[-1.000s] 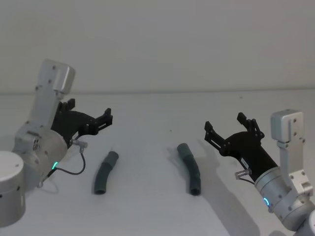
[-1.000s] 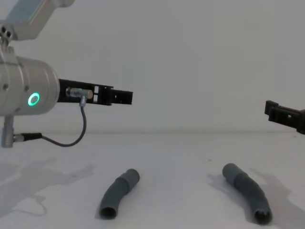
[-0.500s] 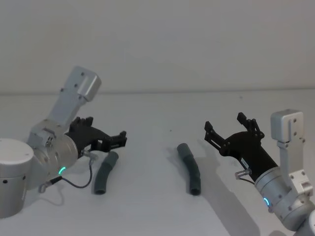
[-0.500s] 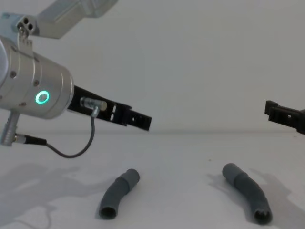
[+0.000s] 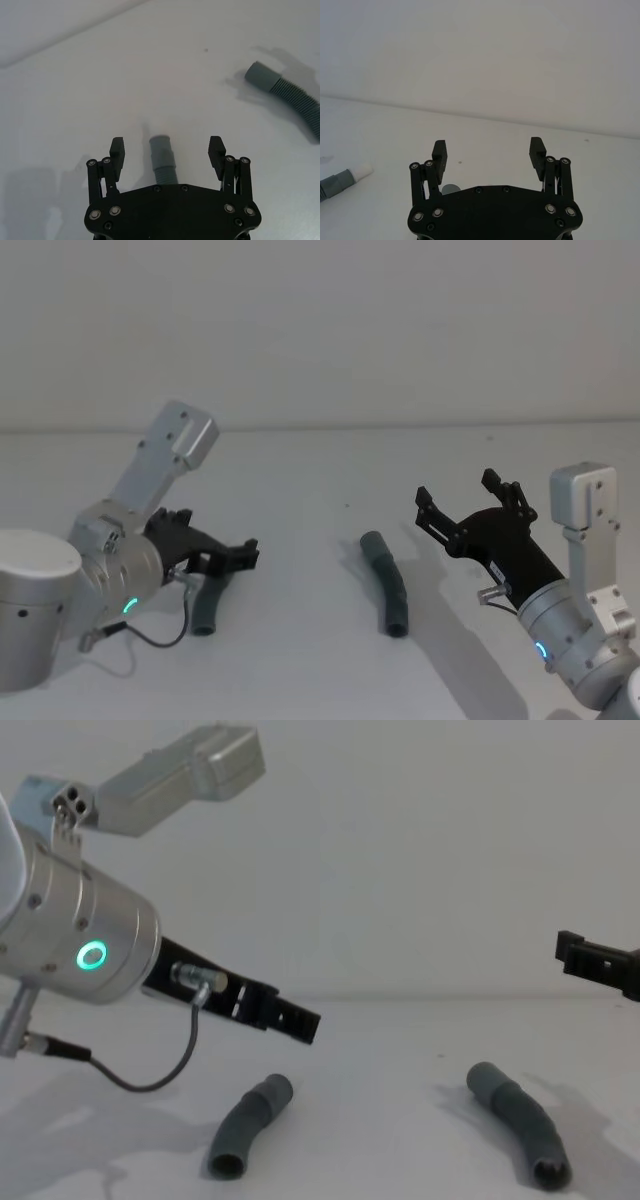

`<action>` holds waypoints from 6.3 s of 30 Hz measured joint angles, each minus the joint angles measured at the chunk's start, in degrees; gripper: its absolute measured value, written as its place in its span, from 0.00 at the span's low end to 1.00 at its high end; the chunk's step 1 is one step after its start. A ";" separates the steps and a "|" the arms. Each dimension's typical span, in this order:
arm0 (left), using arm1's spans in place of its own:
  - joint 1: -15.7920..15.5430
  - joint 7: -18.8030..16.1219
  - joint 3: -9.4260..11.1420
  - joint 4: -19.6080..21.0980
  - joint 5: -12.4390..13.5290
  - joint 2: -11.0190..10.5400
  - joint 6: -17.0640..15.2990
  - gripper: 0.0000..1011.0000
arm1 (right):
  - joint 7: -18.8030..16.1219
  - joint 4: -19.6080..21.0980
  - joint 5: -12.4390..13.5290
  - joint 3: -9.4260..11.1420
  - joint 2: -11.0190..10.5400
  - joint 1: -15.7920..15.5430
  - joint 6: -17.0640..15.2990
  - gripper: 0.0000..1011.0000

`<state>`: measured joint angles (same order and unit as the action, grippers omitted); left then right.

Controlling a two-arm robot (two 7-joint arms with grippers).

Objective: Use both hands to pick up one end of the pipe from the table, align the ends, and insert them.

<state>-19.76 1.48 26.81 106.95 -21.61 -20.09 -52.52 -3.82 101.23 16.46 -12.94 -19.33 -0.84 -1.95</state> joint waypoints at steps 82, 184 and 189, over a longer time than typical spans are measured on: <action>5.01 -4.17 -1.86 -5.11 4.78 5.69 -1.23 0.99 | 0.00 0.00 0.00 0.00 0.00 0.00 0.00 0.99; -7.83 22.86 4.09 -9.90 8.48 -7.22 30.16 0.29 | 0.00 0.00 0.00 0.00 0.00 0.00 0.00 0.99; -6.66 22.96 3.22 -9.89 9.30 -8.42 35.58 0.29 | 0.00 0.00 0.00 0.00 0.00 0.00 0.00 0.99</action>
<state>-26.42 24.44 30.03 97.07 -12.31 -28.51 -16.94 -3.83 101.23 16.46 -12.94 -19.34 -0.84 -1.95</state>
